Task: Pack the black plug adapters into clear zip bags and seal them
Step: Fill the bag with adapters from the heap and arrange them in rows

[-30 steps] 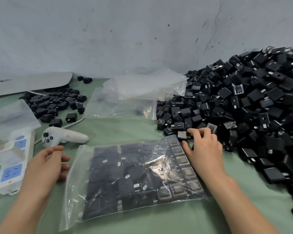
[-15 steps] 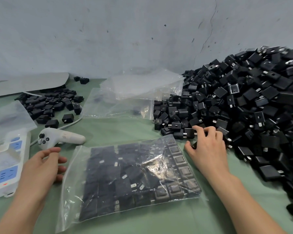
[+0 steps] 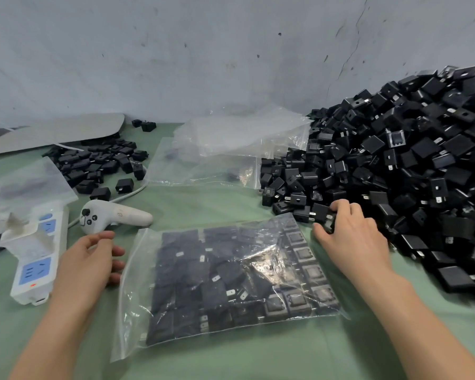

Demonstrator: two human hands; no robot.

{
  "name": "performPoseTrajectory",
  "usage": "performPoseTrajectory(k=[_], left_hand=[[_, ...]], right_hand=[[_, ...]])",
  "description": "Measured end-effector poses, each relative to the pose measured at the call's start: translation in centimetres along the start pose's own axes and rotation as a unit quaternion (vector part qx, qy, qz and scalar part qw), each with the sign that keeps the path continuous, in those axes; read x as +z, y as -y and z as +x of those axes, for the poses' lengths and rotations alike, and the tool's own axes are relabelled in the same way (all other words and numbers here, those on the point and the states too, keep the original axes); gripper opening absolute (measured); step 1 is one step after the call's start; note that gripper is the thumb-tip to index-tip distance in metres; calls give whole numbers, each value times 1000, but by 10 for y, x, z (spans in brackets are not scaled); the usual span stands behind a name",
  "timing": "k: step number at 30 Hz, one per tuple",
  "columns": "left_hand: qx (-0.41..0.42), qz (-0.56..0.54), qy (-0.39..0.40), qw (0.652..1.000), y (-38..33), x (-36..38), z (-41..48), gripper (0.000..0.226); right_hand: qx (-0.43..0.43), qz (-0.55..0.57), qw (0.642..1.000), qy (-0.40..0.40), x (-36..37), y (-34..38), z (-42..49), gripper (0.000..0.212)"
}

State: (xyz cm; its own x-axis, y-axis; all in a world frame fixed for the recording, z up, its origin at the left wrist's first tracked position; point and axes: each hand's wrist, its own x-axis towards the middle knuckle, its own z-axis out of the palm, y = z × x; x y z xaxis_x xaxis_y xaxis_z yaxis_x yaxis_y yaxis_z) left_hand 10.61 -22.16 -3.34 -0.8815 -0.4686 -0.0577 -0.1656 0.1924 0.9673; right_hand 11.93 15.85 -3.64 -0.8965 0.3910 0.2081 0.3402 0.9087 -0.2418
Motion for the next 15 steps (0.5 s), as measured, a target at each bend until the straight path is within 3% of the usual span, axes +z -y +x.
performPoseTrajectory(k=[3, 12, 15], left_hand=[[3, 5, 2, 1000, 0, -1, -1, 22], [3, -5, -7, 1000, 5, -4, 14, 20], [6, -2, -16, 1000, 5, -1, 21, 20]], right_hand=[[-27, -19, 999, -15, 4, 3, 2, 71], [-64, 34, 997, -1, 13, 10, 17, 40], [-66, 27, 997, 7, 11, 9, 19, 47]])
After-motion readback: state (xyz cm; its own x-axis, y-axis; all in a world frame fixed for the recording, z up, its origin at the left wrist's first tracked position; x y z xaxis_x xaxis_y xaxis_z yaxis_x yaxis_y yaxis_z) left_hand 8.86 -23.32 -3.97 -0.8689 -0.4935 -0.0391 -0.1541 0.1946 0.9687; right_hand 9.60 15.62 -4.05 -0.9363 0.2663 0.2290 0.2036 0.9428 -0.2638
